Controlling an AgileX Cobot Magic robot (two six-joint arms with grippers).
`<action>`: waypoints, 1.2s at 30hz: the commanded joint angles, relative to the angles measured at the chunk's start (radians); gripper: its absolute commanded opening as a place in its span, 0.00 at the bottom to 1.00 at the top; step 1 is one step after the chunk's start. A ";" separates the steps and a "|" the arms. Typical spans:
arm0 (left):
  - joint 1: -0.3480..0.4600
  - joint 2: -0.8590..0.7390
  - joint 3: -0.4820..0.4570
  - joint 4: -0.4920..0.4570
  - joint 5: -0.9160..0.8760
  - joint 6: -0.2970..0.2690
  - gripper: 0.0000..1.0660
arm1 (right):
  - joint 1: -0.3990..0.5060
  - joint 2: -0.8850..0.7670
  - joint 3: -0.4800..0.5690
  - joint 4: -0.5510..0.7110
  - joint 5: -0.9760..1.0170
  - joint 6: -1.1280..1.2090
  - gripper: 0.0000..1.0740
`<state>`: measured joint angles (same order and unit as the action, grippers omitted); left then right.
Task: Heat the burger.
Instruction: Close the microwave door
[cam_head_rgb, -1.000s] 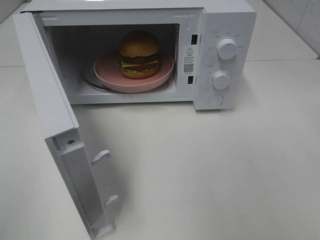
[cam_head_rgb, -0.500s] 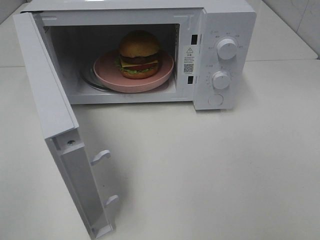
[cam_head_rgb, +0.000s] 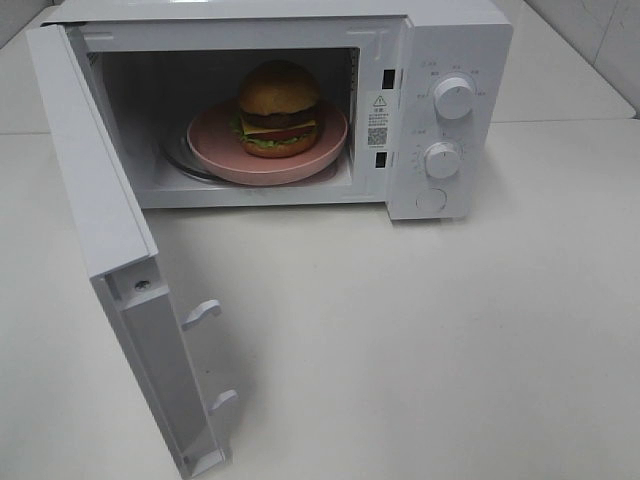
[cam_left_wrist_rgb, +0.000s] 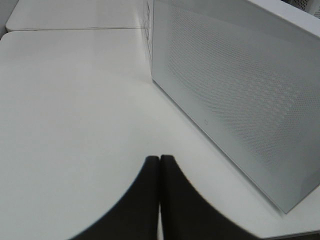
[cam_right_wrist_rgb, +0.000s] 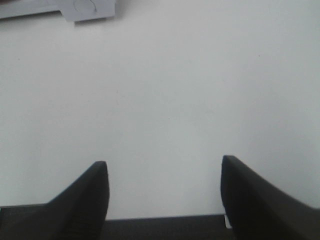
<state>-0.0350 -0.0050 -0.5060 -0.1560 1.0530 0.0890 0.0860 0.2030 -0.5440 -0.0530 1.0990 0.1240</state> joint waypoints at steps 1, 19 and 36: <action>0.004 -0.019 0.002 -0.007 -0.012 -0.005 0.00 | -0.003 -0.098 0.005 0.030 -0.009 -0.046 0.49; 0.004 0.009 0.002 -0.045 -0.019 -0.005 0.00 | -0.003 -0.229 0.046 0.043 -0.097 -0.052 0.32; 0.004 0.181 -0.018 -0.097 -0.279 0.080 0.00 | -0.003 -0.234 0.046 0.042 -0.097 -0.059 0.32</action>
<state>-0.0350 0.1400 -0.5170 -0.2400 0.8250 0.1270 0.0860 -0.0040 -0.5010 -0.0100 1.0180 0.0760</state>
